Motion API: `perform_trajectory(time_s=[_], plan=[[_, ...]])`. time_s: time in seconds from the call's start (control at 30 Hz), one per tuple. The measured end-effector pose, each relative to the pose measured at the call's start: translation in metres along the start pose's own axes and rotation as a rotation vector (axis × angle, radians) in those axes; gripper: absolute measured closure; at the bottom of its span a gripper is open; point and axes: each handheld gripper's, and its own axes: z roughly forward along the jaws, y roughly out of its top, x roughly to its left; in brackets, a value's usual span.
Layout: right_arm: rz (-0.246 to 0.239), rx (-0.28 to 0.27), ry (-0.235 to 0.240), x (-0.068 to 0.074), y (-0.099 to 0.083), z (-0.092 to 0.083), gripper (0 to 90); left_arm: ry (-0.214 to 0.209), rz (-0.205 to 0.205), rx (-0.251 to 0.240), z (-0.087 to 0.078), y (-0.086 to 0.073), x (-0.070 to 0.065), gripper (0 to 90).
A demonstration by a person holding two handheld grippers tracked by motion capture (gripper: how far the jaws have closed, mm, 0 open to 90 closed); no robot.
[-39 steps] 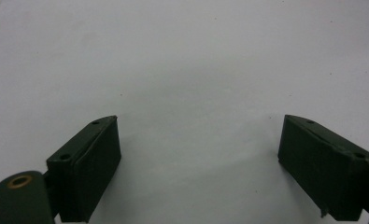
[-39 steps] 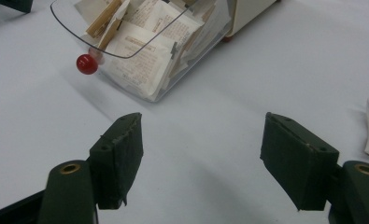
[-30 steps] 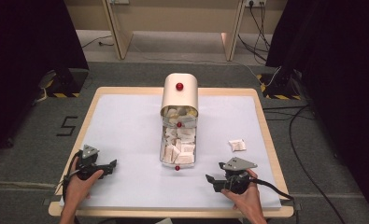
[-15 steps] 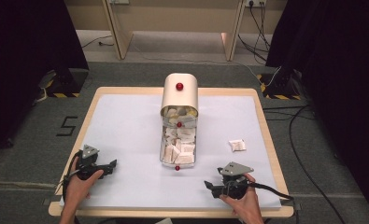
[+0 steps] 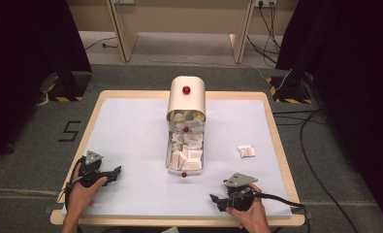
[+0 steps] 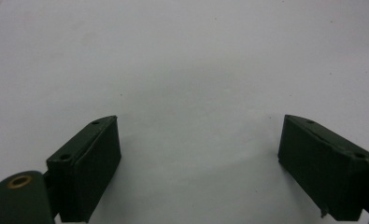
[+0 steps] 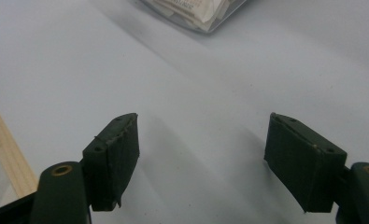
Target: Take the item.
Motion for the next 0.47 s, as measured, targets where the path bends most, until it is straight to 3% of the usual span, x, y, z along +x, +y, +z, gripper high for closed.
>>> perform_trajectory(time_s=[0.47], plan=[[-0.042,0.003,-0.004,0.0034,-0.0037,0.003,22.8,0.0,0.0,0.0,0.0,0.0,0.0,12.2]])
